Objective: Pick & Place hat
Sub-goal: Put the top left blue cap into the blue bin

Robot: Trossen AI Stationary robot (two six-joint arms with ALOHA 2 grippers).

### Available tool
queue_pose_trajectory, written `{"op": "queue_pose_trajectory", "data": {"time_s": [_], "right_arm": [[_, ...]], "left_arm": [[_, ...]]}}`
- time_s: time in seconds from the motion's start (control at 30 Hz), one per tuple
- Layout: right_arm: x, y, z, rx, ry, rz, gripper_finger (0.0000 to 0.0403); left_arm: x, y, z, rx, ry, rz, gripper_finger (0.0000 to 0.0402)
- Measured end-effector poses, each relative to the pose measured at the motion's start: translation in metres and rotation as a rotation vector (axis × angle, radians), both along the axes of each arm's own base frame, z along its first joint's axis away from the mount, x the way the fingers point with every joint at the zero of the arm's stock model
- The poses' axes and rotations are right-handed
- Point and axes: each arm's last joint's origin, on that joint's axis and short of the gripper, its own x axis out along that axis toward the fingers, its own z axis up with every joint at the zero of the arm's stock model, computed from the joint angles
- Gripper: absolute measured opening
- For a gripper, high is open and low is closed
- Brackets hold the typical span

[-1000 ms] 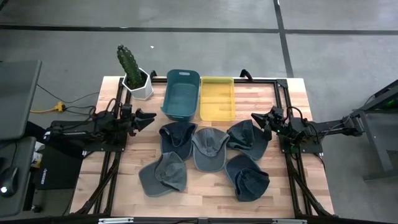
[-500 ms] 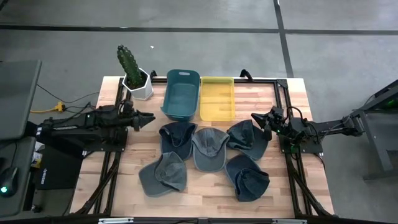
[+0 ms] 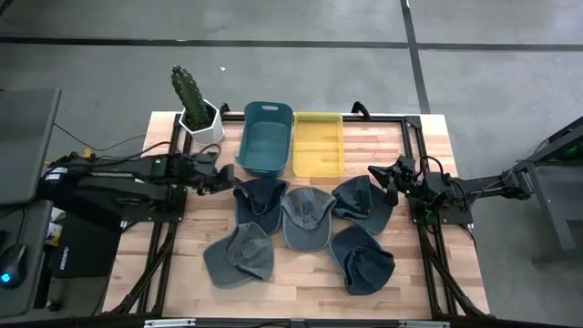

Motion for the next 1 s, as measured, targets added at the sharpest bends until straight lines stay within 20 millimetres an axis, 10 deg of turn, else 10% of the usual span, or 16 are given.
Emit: {"op": "queue_pose_trajectory", "data": {"time_s": [0.33,0.67,1.0], "right_arm": [[0.0,0.0,0.0,0.0,0.001,0.0,0.0005],[0.0,0.0,0.0,0.0,0.001,0.0,0.0005],[0.0,0.0,0.0,0.0,0.001,0.0,0.0005]], "left_arm": [[0.031,0.001,-0.025,-0.064,0.132,-0.025,0.0231],[0.016,0.001,0.021,-0.042,0.368,0.008,0.0231],[0.025,0.002,0.027,-0.002,0.327,-0.015,0.0277]]}}
